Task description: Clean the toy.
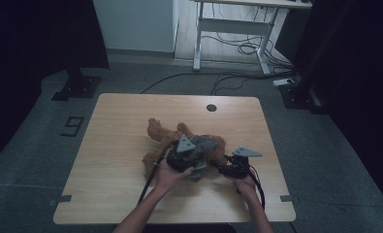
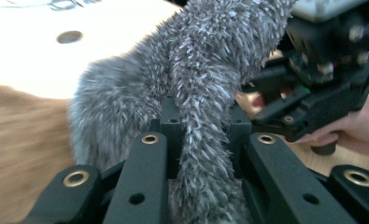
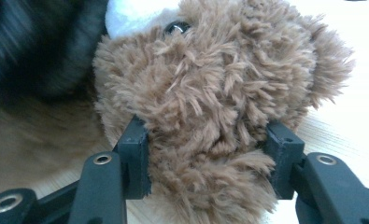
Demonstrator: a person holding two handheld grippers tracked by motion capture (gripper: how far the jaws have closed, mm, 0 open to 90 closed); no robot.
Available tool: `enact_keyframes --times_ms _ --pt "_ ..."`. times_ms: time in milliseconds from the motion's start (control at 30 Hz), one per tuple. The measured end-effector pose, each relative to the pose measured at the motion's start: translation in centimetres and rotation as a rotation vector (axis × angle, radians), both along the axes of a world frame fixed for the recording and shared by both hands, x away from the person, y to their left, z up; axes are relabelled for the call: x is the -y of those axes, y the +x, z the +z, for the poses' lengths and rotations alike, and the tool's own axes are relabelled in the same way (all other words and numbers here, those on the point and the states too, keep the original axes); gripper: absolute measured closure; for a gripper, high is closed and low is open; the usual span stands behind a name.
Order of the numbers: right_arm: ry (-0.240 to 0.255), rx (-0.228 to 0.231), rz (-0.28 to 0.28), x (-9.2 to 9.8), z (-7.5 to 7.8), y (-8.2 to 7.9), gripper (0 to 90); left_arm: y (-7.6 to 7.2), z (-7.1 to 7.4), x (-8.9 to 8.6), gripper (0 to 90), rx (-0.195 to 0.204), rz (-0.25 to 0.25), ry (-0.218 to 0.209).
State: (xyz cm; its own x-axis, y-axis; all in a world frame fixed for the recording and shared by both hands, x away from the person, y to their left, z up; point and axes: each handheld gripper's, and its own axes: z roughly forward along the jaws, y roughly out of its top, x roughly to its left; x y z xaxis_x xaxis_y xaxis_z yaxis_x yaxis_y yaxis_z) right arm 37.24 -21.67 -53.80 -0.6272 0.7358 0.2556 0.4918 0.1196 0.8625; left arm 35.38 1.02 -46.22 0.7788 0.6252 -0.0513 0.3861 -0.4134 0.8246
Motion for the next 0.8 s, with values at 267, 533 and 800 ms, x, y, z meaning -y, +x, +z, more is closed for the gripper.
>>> enact_keyframes --times_ms 267,533,800 --pt "-0.012 0.003 0.003 0.0 0.0 0.0 46.2 0.3 -2.5 -0.2 76.0 -0.025 0.007 0.074" --pt "-0.009 0.003 0.014 0.2 0.0 0.1 46.8 -0.4 -1.5 -5.7 76.2 -0.002 0.097 0.039" --pt "0.012 0.002 0.005 0.2 -0.1 0.1 47.0 1.0 -0.4 -10.0 75.8 -0.003 0.199 -0.018"
